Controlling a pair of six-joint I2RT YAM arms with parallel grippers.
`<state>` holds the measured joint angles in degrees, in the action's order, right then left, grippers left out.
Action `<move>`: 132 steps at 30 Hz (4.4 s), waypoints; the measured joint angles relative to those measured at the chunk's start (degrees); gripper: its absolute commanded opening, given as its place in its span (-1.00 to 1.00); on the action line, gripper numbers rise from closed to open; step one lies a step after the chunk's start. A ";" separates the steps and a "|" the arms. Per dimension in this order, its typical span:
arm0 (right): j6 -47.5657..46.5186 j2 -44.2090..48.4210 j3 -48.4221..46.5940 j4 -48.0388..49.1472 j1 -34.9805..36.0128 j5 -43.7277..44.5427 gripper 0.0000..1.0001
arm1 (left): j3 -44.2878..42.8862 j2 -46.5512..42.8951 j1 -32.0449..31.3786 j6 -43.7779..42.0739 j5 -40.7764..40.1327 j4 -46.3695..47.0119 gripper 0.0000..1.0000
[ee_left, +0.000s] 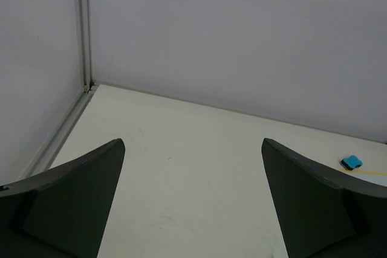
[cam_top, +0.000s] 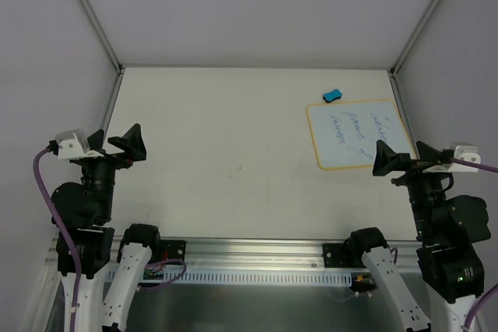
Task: Erase the whiteboard
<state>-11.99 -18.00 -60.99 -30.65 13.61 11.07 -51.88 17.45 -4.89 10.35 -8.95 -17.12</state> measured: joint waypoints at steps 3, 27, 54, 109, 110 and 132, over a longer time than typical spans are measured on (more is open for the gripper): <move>1.18 -0.15 0.57 0.24 0.00 -0.28 0.99 | 0.28 0.46 0.00 0.55 0.20 -0.09 0.97; 18.58 -53.24 2.78 2.47 0.02 2.62 0.66 | 11.78 13.77 0.00 4.52 6.05 -0.66 0.97; 24.30 -84.28 -2.84 9.90 5.38 -5.09 -0.05 | 13.16 14.34 0.00 4.87 7.30 -0.72 0.97; 42.93 -102.44 -30.93 9.64 0.48 19.80 0.26 | 14.16 11.41 0.00 4.87 6.91 -0.72 0.97; 43.71 -103.08 -31.34 9.60 0.07 19.76 0.25 | 14.16 11.41 0.00 4.87 6.91 -0.72 0.98; 53.37 -113.66 -41.22 14.99 -5.46 13.73 0.36 | 14.21 13.44 0.00 4.87 6.99 -0.72 0.98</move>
<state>41.39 -131.66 -102.21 -15.66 8.14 24.80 -37.67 30.89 -4.89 15.22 -1.96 -17.85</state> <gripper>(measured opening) 0.675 0.987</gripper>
